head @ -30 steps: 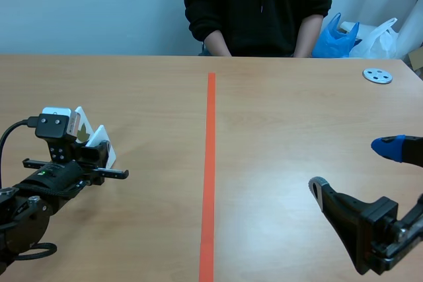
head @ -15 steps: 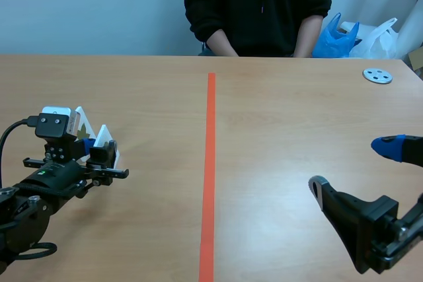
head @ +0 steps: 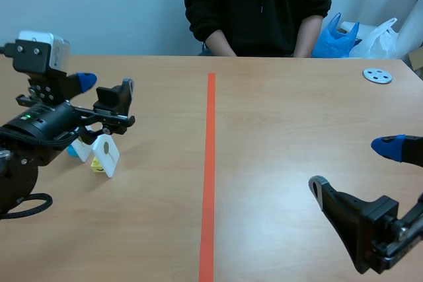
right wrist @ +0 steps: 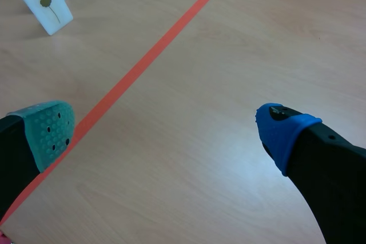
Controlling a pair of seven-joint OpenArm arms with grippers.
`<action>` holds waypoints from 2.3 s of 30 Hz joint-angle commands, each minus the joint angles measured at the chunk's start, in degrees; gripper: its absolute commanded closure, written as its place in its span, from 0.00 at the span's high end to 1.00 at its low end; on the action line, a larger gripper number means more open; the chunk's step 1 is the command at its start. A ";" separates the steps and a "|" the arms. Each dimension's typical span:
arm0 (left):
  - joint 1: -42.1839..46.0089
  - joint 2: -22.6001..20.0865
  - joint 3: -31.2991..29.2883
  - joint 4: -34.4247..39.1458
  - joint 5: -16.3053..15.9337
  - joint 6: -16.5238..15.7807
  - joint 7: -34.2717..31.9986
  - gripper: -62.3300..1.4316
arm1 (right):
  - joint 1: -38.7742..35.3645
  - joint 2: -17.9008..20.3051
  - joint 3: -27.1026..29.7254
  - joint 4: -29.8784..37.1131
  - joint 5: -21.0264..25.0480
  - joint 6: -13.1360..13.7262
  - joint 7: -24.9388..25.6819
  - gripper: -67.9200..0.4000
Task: Sort the leaf by its shape. The table is split by an orange tape line. A compound leaf with several leaflets goes to the left side, a simple leaf with one blade goes to the right side. Return to the home posture when a red brick is placed on the table.
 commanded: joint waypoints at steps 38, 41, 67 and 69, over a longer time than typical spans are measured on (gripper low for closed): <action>34.07 -3.08 -0.50 32.04 -0.17 -8.15 8.87 1.00 | -1.88 0.61 6.64 3.74 5.35 3.28 0.17 1.00; 34.07 -3.06 -0.50 32.04 -0.17 -8.55 8.87 1.00 | -1.88 0.61 6.64 3.74 5.35 3.28 0.17 1.00; 34.07 -2.93 -0.50 32.04 -0.15 -8.57 8.87 1.00 | 4.48 0.85 5.66 3.30 2.23 4.74 -3.74 1.00; 34.07 -2.93 -0.50 32.04 -0.15 -8.57 8.87 1.00 | 6.27 0.96 4.55 2.56 1.20 4.79 -3.76 1.00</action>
